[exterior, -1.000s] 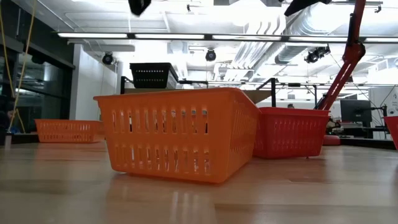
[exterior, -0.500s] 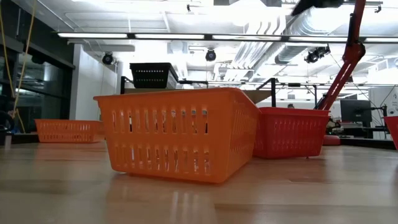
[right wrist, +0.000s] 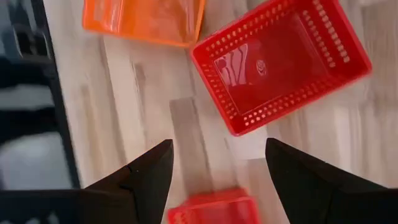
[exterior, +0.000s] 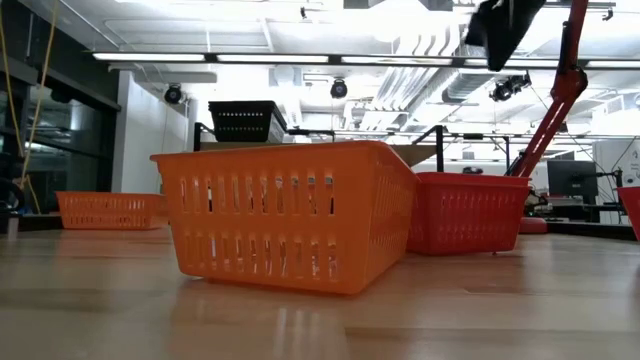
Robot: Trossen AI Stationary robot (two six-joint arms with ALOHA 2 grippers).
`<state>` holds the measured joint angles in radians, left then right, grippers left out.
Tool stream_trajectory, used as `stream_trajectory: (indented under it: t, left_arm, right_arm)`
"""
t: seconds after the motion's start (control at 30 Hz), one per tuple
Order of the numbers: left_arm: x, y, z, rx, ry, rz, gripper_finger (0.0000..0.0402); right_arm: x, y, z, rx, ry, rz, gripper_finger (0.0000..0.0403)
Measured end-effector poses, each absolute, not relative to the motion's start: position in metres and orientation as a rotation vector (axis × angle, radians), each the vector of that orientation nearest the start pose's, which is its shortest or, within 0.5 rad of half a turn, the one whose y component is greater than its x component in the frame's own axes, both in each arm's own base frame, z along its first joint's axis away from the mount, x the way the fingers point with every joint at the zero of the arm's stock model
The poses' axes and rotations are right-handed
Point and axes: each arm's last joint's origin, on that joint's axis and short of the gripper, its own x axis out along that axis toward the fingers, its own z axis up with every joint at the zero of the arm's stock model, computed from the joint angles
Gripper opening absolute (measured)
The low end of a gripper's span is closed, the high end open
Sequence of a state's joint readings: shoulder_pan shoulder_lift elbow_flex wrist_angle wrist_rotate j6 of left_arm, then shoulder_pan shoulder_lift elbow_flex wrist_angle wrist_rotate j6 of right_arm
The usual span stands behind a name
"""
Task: Stack baskets on shelf by color
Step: Put the left stacked red baskets on the shelf
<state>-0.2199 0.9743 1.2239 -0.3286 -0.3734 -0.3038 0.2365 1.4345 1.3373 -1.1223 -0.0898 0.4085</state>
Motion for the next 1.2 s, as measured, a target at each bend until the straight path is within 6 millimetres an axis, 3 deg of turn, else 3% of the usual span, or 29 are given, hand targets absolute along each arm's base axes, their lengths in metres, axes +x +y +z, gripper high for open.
stream_trajectory:
  t: [0.3,0.63,0.73,0.9,1.2]
  left_arm:
    - [0.184,-0.030,0.423,-0.211,0.156,0.181,0.0000]
    - [0.188,-0.022,0.419,-0.107,0.207,0.169,0.0000]
    - [0.189,-0.016,0.419,-0.079,0.211,0.176,0.0000]
    - [0.190,-0.005,0.418,-0.077,0.228,0.019,0.0000]
    - [0.182,0.016,0.421,-0.152,0.216,-0.180,0.0000]
  right_arm:
    - [0.286,0.054,0.294,0.004,1.209,0.133,0.0243]
    - [0.319,0.040,0.276,-0.104,1.102,-0.056,0.0243]
    - [0.333,0.037,0.262,-0.109,1.099,-0.087,0.0243]
    - [0.350,0.030,0.230,-0.160,1.173,-0.116,0.0243]
    - [0.364,0.015,0.188,-0.231,1.315,-0.123,0.0243]
